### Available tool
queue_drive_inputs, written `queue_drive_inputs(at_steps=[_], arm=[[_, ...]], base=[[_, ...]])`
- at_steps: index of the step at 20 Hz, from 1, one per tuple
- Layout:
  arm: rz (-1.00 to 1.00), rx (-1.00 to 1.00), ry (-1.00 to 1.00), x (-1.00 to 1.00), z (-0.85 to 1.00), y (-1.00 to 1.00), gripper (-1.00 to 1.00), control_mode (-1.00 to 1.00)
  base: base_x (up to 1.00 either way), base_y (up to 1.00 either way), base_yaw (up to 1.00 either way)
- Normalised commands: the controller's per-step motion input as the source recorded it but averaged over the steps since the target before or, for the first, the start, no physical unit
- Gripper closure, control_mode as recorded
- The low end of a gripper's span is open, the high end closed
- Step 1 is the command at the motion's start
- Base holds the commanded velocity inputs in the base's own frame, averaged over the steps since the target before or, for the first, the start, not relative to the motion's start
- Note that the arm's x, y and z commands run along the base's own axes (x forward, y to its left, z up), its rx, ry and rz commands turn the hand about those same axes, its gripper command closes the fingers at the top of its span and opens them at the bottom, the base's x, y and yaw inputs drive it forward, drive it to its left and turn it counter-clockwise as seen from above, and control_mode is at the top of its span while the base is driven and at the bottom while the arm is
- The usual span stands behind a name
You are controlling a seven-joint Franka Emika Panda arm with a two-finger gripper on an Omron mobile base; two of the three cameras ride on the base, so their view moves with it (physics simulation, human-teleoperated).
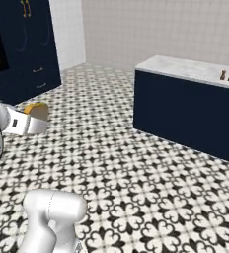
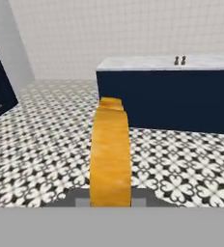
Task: Start the toaster. Once the lever pops up, take the bread to the plate on the dining counter.
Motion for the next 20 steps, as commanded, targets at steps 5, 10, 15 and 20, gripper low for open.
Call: queue_drive_inputs(at_steps=[5, 10, 15, 20], arm=[[0.0, 0.0, 0.0, 0.0, 0.0, 0.0, 1.0, 1.0], [0.0, 0.0, 0.0, 0.0, 0.0, 0.0, 1.0, 1.0], [0.0, 0.0, 0.0, 0.0, 0.0, 0.0, 1.0, 1.0], [0.0, 0.0, 0.0, 0.0, 0.0, 0.0, 1.0, 1.0]], base=[[0.71, -0.87, -0.3], [0.72, -0.85, -0.32], [0.72, -0.9, -0.31], [0.82, -0.98, -0.26]])
